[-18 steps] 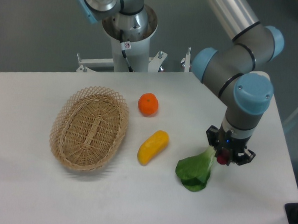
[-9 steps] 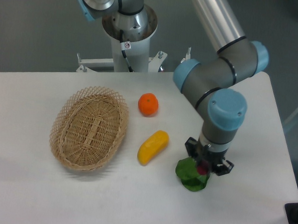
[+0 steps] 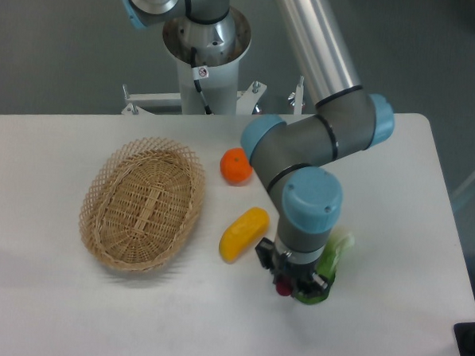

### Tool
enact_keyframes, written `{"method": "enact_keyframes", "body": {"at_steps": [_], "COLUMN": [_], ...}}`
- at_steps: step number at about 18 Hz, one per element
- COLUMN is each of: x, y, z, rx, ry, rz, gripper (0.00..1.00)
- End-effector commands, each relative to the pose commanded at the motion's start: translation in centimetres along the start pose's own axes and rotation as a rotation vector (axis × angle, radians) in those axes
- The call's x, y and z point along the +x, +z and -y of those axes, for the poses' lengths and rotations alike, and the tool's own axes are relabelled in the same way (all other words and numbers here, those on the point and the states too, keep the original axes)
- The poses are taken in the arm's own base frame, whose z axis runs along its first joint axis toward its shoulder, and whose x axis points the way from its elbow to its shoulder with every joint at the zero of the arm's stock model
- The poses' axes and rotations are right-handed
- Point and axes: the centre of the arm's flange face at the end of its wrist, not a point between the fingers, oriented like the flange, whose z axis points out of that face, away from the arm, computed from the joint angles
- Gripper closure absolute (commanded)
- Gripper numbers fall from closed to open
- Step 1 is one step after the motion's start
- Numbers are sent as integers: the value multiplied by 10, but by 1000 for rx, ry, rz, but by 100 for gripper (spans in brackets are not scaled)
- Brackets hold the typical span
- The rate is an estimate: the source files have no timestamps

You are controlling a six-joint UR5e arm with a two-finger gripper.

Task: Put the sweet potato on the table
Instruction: 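Carry the purple sweet potato in the gripper past the yellow fruit, then lower the held sweet potato toward the table beside the basket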

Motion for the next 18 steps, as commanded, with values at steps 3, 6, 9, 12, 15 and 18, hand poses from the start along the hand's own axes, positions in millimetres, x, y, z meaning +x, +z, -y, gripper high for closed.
{"method": "enact_keyframes", "body": {"at_steps": [3, 6, 9, 12, 15, 18], "x": [12, 30, 46, 62, 71, 75], "y": [6, 13, 18, 28, 34, 34], "z": [15, 30, 41, 50, 53, 54], "rx": [22, 20, 19, 12, 6, 7], "ry": [7, 26, 59, 89, 102, 106], "rz": [-12, -26, -35, -47, -55, -57], "gripper": [75, 75, 75, 75, 74, 69]}}
